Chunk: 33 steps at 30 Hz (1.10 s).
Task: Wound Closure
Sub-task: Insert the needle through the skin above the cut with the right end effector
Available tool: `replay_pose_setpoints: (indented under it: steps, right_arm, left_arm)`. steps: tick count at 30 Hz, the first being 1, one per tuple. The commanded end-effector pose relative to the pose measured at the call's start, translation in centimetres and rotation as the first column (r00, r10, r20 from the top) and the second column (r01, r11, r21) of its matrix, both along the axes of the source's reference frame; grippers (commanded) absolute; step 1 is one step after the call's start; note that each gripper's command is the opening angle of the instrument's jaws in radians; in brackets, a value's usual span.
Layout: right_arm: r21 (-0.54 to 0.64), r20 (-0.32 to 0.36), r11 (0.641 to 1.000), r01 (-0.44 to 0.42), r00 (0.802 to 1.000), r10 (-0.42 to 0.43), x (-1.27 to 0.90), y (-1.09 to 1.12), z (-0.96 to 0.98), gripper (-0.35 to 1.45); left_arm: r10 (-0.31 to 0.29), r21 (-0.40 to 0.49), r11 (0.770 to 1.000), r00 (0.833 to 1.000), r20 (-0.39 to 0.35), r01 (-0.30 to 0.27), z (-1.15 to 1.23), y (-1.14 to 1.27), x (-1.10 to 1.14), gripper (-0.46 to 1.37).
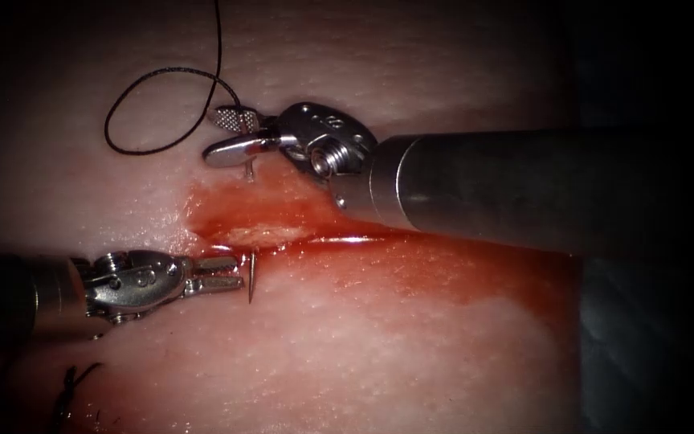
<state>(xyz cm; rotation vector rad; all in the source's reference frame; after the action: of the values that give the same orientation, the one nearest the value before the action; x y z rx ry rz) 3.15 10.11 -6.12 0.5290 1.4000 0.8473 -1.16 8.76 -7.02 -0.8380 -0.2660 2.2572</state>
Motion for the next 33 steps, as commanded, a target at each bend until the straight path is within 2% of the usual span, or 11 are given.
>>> replay_pose_setpoints:
  steps: [1, 2, 4, 7, 9, 10, 16, 17, 25, 33]
  right_arm:
    - [-0.017, 0.016, 1.000, -0.008, 1.000, 0.008, -0.03, -0.01, 0.01, -0.28]
    - [-0.016, 0.025, 1.000, -0.015, 1.000, 0.016, -0.04, -0.02, 0.01, -0.35]
    - [-0.002, 0.068, 0.999, -0.036, 0.997, 0.036, -0.06, -0.01, 0.00, -0.35]
    - [0.107, 0.089, 0.991, -0.081, 0.993, 0.072, -0.09, 0.00, 0.00, -0.35]
    - [0.220, 0.088, 0.969, -0.110, 0.992, 0.093, -0.12, -0.01, 0.00, -0.35]
    - [0.231, 0.086, 0.966, -0.111, 0.992, 0.094, -0.12, -0.01, -0.01, -0.35]
    - [0.338, 0.071, 0.937, -0.083, 0.996, 0.062, -0.15, -0.11, 0.00, -0.35]
    - [0.376, 0.070, 0.924, -0.071, 0.996, 0.048, -0.14, -0.17, 0.01, -0.35]
    - [0.431, 0.071, 0.902, -0.019, 0.997, -0.013, -0.07, -0.52, 0.05, -0.35]
    - [0.475, 0.053, 0.880, 0.006, 0.998, -0.036, -0.03, -0.73, -0.03, -0.35]
  left_arm:
    - [0.001, 0.002, 1.000, 1.000, 0.002, -0.001, 0.00, 0.00, 0.00, 0.02]
    - [0.001, 0.002, 1.000, 1.000, 0.002, -0.001, 0.00, 0.00, 0.00, 0.02]
    - [0.001, 0.002, 1.000, 1.000, 0.002, -0.001, 0.00, 0.00, 0.00, 0.02]
    - [0.001, 0.002, 1.000, 1.000, 0.002, -0.001, 0.00, 0.00, 0.00, 0.02]
    - [0.001, 0.002, 1.000, 1.000, 0.002, -0.001, 0.00, 0.00, 0.00, 0.02]
    - [0.001, 0.002, 1.000, 1.000, 0.002, -0.001, 0.00, 0.00, 0.00, 0.02]
    - [0.001, 0.002, 1.000, 1.000, 0.002, -0.001, 0.00, 0.00, 0.00, 0.02]
    - [0.001, 0.002, 1.000, 1.000, 0.002, -0.001, 0.00, 0.00, 0.00, 0.02]
    - [0.001, 0.002, 1.000, 1.000, 0.002, -0.001, 0.00, 0.00, 0.00, 0.02]
    - [0.002, 0.002, 1.000, 1.000, 0.002, -0.002, -0.01, 0.01, 0.00, 0.02]
